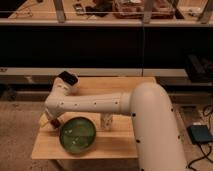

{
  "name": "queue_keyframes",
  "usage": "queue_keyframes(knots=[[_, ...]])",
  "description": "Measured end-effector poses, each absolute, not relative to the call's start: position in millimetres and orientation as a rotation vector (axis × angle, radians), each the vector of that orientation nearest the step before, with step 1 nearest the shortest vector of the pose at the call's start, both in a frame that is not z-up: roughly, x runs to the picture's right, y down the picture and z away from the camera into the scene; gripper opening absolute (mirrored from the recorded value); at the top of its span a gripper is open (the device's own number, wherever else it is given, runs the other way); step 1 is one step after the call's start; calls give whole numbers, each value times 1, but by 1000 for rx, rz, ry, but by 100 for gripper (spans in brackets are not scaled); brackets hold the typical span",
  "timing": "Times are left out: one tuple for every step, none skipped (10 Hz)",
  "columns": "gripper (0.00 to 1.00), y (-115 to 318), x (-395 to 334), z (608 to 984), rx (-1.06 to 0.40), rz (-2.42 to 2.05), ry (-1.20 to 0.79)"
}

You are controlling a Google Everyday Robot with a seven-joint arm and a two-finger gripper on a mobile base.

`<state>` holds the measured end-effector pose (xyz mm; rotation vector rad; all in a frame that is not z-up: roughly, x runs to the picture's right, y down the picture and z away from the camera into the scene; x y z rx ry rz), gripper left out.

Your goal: Place the pepper on the white sponge

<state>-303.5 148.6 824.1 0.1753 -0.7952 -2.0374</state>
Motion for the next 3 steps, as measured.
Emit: queue_keyframes(knots=[[80,143,-300,823,184,-1995,-790],[80,131,-295,821,215,-1920,-774],[80,123,-291,819,232,-1883,-763]])
